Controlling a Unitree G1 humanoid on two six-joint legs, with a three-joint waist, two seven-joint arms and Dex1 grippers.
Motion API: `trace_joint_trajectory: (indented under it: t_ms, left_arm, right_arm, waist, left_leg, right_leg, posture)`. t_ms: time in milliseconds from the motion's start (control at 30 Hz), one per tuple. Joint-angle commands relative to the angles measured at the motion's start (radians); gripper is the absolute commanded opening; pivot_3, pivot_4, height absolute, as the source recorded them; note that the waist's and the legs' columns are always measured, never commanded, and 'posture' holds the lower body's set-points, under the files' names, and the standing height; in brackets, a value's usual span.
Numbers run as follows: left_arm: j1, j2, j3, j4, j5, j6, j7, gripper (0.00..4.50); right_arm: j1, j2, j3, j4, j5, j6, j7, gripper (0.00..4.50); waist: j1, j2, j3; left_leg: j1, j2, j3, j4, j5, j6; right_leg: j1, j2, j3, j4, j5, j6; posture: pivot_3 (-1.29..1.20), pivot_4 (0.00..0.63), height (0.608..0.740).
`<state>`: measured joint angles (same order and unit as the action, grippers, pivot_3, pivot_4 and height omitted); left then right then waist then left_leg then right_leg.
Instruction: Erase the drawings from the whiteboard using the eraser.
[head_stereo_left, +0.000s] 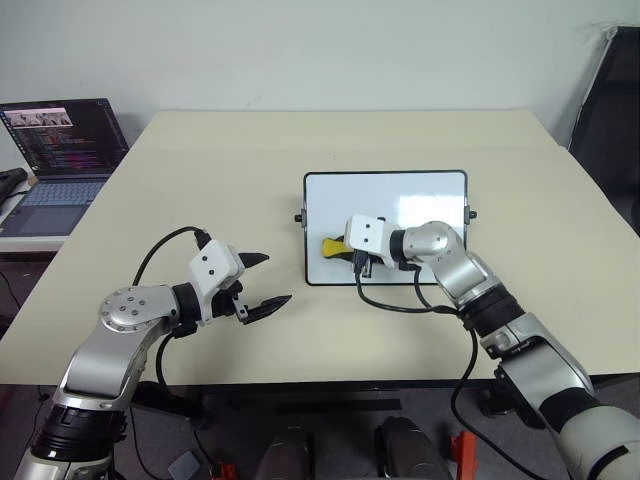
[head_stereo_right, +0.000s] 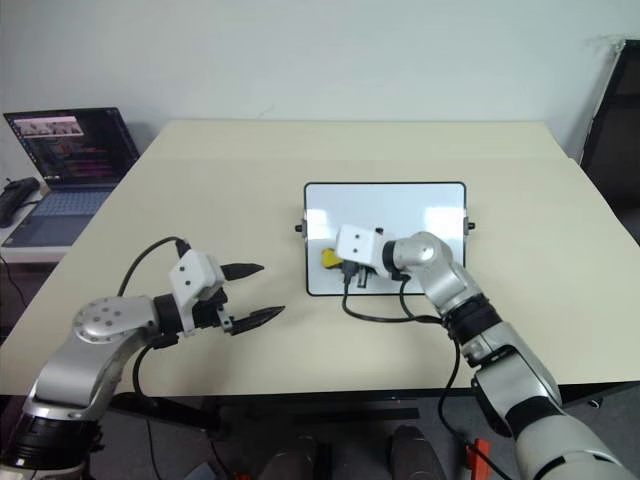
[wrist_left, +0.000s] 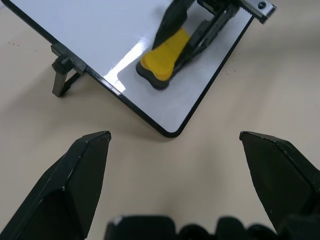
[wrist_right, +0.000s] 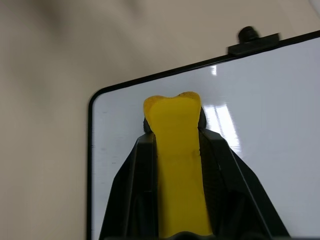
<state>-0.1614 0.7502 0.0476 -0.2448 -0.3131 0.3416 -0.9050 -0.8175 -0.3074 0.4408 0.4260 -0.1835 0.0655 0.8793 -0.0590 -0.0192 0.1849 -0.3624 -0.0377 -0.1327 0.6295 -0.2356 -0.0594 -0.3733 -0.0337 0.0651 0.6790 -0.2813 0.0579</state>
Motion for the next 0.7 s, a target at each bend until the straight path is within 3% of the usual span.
trace_joint_trajectory:
  t_ms: [33, 233, 367, 567, 700]
  left_arm:
    - [-0.023, 0.014, 0.029, -0.031, -0.008, -0.007, 0.003, 4.5]
    - [-0.042, 0.01, 0.024, -0.029, -0.009, -0.005, 0.002, 4.5]
    - [-0.05, 0.015, 0.034, -0.036, -0.019, 0.002, -0.002, 4.5]
    - [-0.061, 0.031, 0.038, -0.05, -0.041, 0.02, -0.028, 4.5]
    - [-0.095, 0.023, 0.035, -0.035, -0.04, 0.011, -0.03, 4.5]
  right_arm:
    - [0.03, -0.006, 0.008, 0.008, -0.028, 0.054, -0.003, 0.8]
    - [-0.006, -0.004, -0.032, -0.031, 0.003, 0.072, -0.009, 0.8]
    - [-0.037, -0.053, -0.085, -0.185, 0.074, 0.115, 0.074, 0.8]
    - [-0.076, -0.187, -0.247, -0.47, 0.282, 0.338, 0.208, 0.8]
    - [-0.041, -0.347, -0.301, -0.542, 0.305, 0.38, 0.265, 0.8]
  waist:
    - [0.0, 0.0, 0.0]
    - [0.0, 0.0, 0.0]
    - [0.002, 0.0, 0.002]
    - [0.004, 0.0, 0.002]
    - [0.01, 0.0, 0.002]
  left_leg:
    - [0.0, 0.0, 0.0, 0.0, 0.0, 0.0]
    - [0.0, 0.002, 0.0, 0.0, 0.0, 0.0]
    - [-0.003, 0.004, 0.0, 0.0, 0.0, 0.0]
    - [-0.024, 0.004, -0.003, -0.001, -0.001, -0.001]
    - [-0.032, 0.005, -0.003, -0.001, -0.002, -0.003]
  right_leg:
    - [0.0, 0.0, 0.0, 0.0, 0.0, 0.0]
    - [-0.001, 0.0, 0.0, 0.0, 0.0, 0.0]
    - [-0.003, 0.0, 0.0, 0.0, 0.0, 0.0]
    - [-0.023, -0.001, -0.002, 0.0, 0.004, -0.004]
    - [-0.028, -0.003, -0.004, -0.005, 0.003, -0.004]
  posture:
    - [0.0, 0.15, 0.74]
    - [0.0, 0.15, 0.74]
    - [0.0, 0.15, 0.74]
    - [0.0, 0.15, 0.74]
    - [0.0, 0.15, 0.74]
